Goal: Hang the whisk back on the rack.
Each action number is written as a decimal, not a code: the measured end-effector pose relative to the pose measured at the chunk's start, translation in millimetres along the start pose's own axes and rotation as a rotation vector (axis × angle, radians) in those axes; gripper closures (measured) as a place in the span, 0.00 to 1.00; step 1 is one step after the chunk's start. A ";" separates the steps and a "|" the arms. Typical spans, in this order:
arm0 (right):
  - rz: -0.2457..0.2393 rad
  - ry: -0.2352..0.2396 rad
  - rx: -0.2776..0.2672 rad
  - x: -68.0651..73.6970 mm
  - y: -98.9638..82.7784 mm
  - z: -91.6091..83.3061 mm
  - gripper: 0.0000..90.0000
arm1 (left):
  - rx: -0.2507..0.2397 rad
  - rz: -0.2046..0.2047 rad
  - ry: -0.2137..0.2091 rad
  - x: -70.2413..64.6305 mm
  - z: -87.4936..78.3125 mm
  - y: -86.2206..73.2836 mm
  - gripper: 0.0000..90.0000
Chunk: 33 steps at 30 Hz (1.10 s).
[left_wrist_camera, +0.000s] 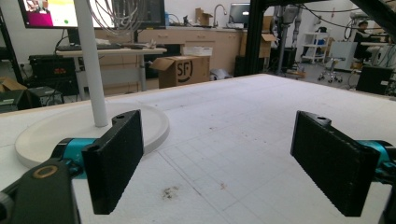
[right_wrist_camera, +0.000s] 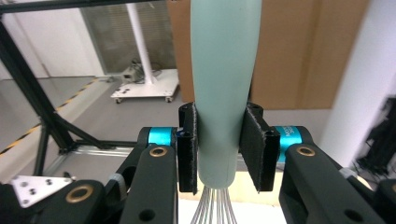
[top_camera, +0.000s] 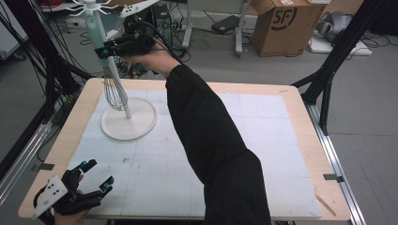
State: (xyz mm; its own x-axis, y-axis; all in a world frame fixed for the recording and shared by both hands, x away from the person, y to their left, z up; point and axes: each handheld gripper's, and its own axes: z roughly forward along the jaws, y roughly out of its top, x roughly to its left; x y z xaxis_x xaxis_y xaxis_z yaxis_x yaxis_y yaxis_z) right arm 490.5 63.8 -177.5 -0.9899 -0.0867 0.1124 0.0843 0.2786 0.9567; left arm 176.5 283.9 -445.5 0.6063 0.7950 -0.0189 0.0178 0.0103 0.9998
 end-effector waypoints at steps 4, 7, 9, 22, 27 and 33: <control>0.013 -0.012 -0.004 -4.4 -1.6 -1.6 0.77 | -0.001 0.002 0.003 -0.3 -0.2 -0.1 0.20; 0.012 -0.021 0.001 -7.8 -2.1 0.0 0.77 | 0.002 0.001 0.008 0.2 -0.3 -0.4 0.20; 0.015 -0.021 0.000 -10.3 -2.8 2.0 0.77 | 0.005 0.002 0.009 0.5 -0.9 -0.5 0.20; 0.009 -0.096 -0.028 -22.9 -7.2 8.8 0.77 | -0.010 -0.007 0.008 1.5 -2.7 -0.1 0.20; -0.007 -0.120 -0.032 -21.0 -7.6 9.4 0.77 | -0.010 -0.002 0.012 1.3 -3.2 0.1 0.20; -0.026 -0.140 -0.032 -14.3 -10.1 12.4 0.69 | -0.009 0.000 0.017 -0.2 -4.0 0.5 0.20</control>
State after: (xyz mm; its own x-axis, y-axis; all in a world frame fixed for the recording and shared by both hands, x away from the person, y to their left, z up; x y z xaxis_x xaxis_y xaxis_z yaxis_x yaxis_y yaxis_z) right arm 502.3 74.1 -192.2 -0.9978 0.0418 0.0512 0.0600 0.2469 0.9672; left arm 173.2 286.1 -445.0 0.5931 0.8049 -0.0188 0.0109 0.0153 0.9998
